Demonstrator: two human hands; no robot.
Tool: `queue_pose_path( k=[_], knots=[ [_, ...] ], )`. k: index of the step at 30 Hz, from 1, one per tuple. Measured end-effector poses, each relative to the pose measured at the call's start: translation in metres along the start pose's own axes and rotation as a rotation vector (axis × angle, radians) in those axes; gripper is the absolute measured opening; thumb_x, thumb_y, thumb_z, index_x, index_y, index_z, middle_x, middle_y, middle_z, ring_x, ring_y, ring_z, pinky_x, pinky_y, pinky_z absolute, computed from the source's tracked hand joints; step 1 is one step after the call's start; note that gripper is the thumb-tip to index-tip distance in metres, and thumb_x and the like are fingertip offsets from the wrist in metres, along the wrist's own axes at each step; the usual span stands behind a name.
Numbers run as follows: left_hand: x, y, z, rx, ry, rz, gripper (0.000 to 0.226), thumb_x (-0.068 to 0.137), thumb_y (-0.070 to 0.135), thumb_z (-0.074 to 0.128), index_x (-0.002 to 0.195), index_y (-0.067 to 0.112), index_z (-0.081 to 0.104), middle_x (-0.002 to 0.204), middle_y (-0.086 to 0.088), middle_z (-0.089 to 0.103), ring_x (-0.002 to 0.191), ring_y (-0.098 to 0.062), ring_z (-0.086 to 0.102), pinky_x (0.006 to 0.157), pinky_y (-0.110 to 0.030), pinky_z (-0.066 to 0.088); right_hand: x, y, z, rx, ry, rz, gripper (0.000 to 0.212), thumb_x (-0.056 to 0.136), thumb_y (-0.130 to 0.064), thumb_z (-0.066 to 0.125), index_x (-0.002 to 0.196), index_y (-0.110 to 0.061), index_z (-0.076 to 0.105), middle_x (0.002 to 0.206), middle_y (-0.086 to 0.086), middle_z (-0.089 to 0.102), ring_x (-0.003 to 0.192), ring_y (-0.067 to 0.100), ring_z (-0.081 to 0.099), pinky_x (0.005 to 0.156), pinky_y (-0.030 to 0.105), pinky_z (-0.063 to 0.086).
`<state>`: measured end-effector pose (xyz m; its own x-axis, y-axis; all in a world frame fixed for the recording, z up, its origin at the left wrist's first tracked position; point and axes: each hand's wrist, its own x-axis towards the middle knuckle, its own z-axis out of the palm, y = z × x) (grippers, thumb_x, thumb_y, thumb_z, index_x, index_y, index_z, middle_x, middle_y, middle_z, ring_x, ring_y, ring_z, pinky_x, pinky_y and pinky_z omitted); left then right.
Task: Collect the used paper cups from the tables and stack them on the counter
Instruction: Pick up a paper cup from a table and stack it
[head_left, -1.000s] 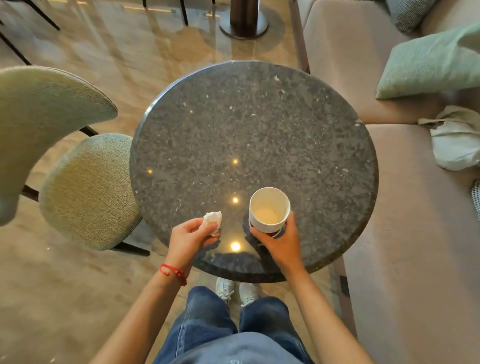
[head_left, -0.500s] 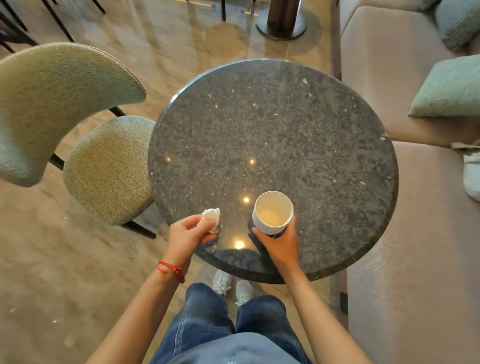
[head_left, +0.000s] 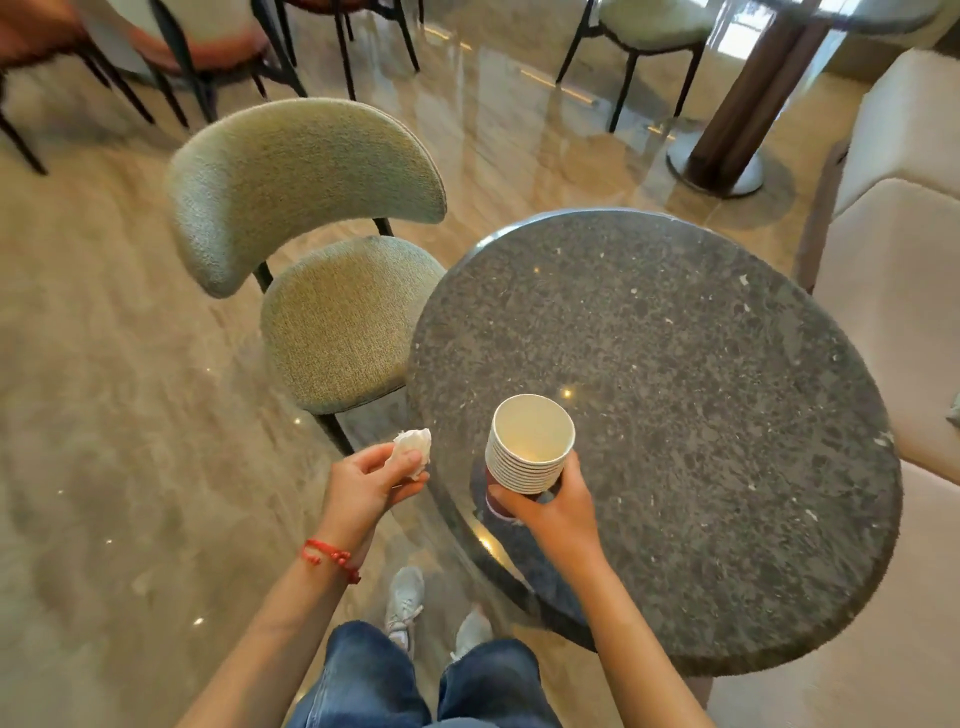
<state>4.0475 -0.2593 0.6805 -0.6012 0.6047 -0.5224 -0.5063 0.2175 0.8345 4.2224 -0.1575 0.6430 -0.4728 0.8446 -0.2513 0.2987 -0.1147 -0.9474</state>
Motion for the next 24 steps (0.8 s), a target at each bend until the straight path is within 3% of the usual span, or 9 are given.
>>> queue_pose_path(
  k=[5, 10, 18, 24],
  knots=[
    [-0.008, 0.019, -0.054, -0.136, 0.152, 0.047, 0.01, 0.081, -0.001, 0.062, 0.09, 0.0, 0.065, 0.067, -0.006, 0.072, 0.058, -0.01, 0.067, 0.054, -0.016, 0.053, 0.015, -0.033, 0.057, 0.002, -0.198, -0.058, 0.062, 0.063, -0.014, 0.086, 0.105, -0.039, 0.049, 0.098, -0.025, 0.065, 0.094, -0.013, 0.058, 0.066, 0.006, 0.048],
    [-0.015, 0.04, -0.124, -0.249, 0.298, 0.087, 0.015, 0.08, -0.002, 0.063, 0.094, -0.002, 0.063, 0.071, -0.009, 0.069, 0.056, -0.01, 0.067, 0.054, -0.017, 0.054, 0.021, -0.061, 0.137, -0.012, -0.359, -0.103, 0.063, 0.055, -0.027, 0.085, 0.107, -0.037, 0.051, 0.097, -0.022, 0.067, 0.094, -0.008, 0.06, 0.069, 0.008, 0.048],
    [-0.022, 0.08, -0.275, -0.346, 0.483, 0.174, 0.021, 0.079, -0.002, 0.064, 0.1, -0.006, 0.061, 0.074, -0.013, 0.065, 0.054, -0.01, 0.066, 0.053, -0.017, 0.054, 0.012, -0.101, 0.307, -0.066, -0.611, -0.178, 0.059, 0.062, -0.015, 0.085, 0.106, -0.036, 0.05, 0.095, -0.029, 0.066, 0.09, -0.011, 0.06, 0.065, 0.007, 0.048],
    [-0.022, 0.1, -0.374, -0.378, 0.583, 0.192, 0.009, 0.079, -0.001, 0.065, 0.088, 0.0, 0.066, 0.065, -0.007, 0.069, 0.054, -0.011, 0.066, 0.051, -0.017, 0.053, -0.003, -0.123, 0.421, -0.062, -0.716, -0.161, 0.067, 0.049, -0.037, 0.084, 0.108, -0.037, 0.053, 0.099, -0.022, 0.067, 0.094, -0.001, 0.063, 0.072, 0.015, 0.051]
  ],
)
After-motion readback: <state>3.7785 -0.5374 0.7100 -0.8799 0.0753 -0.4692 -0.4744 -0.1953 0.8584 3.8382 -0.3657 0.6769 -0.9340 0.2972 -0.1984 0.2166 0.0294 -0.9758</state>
